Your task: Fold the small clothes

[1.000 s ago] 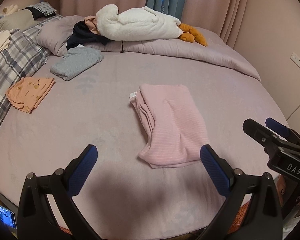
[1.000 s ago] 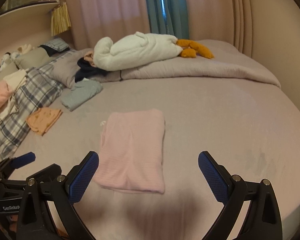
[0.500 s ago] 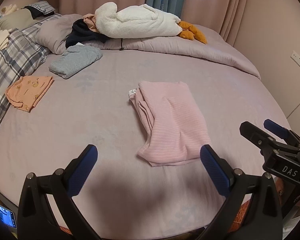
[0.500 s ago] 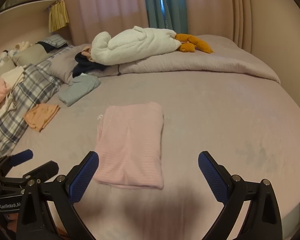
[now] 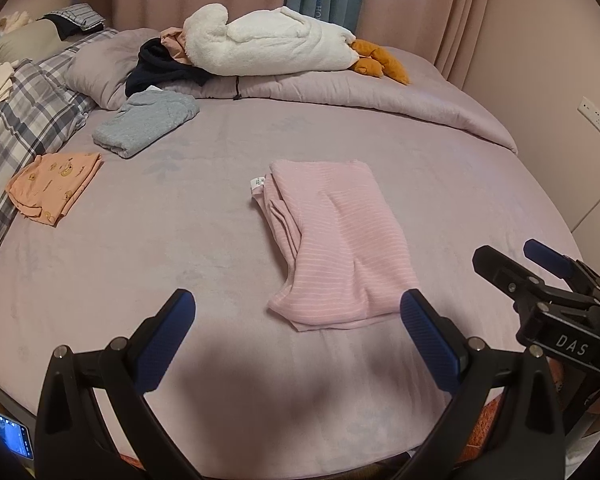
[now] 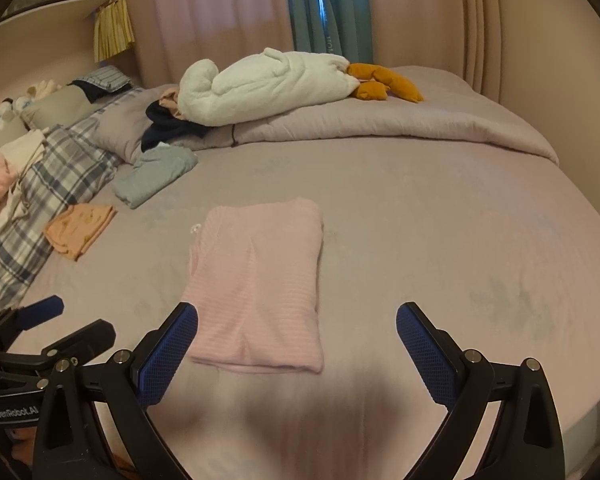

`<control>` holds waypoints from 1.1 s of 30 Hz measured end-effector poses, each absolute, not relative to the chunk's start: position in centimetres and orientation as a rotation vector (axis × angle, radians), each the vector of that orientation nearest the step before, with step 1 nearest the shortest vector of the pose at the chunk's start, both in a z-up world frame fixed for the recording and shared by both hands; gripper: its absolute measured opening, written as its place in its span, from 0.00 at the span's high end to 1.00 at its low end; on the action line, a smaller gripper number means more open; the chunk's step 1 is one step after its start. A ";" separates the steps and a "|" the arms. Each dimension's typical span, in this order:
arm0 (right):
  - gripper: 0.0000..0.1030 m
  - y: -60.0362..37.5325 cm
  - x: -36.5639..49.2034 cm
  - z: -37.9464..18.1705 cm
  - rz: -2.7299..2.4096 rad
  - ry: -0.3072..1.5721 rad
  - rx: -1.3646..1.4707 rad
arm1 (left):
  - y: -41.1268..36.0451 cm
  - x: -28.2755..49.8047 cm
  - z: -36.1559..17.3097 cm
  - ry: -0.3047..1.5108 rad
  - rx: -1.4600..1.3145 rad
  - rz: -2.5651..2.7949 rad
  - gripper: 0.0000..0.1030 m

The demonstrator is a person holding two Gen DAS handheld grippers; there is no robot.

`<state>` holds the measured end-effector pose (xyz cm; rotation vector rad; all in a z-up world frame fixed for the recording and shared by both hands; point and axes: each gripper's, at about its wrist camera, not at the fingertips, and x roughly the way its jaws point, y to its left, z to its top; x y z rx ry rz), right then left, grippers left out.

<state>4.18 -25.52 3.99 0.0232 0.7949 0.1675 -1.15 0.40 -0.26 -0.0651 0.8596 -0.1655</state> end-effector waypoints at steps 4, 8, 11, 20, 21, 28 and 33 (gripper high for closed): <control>0.04 -25.6 4.0 3.8 0.157 0.798 0.024 | 0.2 -1.1 -0.2 0.861 -0.061 -0.168 0.00; 0.04 -25.7 3.9 3.7 0.156 0.799 0.027 | 0.2 -1.0 -0.2 0.862 -0.059 -0.169 0.00; 0.04 -25.7 3.9 3.7 0.154 0.801 0.027 | 0.2 -1.1 -0.2 0.862 -0.057 -0.169 0.00; 0.04 -25.8 3.8 3.7 0.154 0.803 0.030 | 0.0 -1.3 -0.2 0.863 -0.051 -0.174 0.00; 0.04 -25.8 3.7 3.6 0.152 0.804 0.031 | 0.0 -1.3 -0.2 0.863 -0.051 -0.175 0.00; 0.04 -25.9 3.3 3.4 0.140 0.808 0.033 | -0.4 -1.0 -0.5 0.875 -0.052 -0.184 0.00; 0.04 -27.0 3.1 3.5 0.105 0.809 0.052 | -1.2 -0.9 -0.5 0.877 -0.044 -0.206 0.00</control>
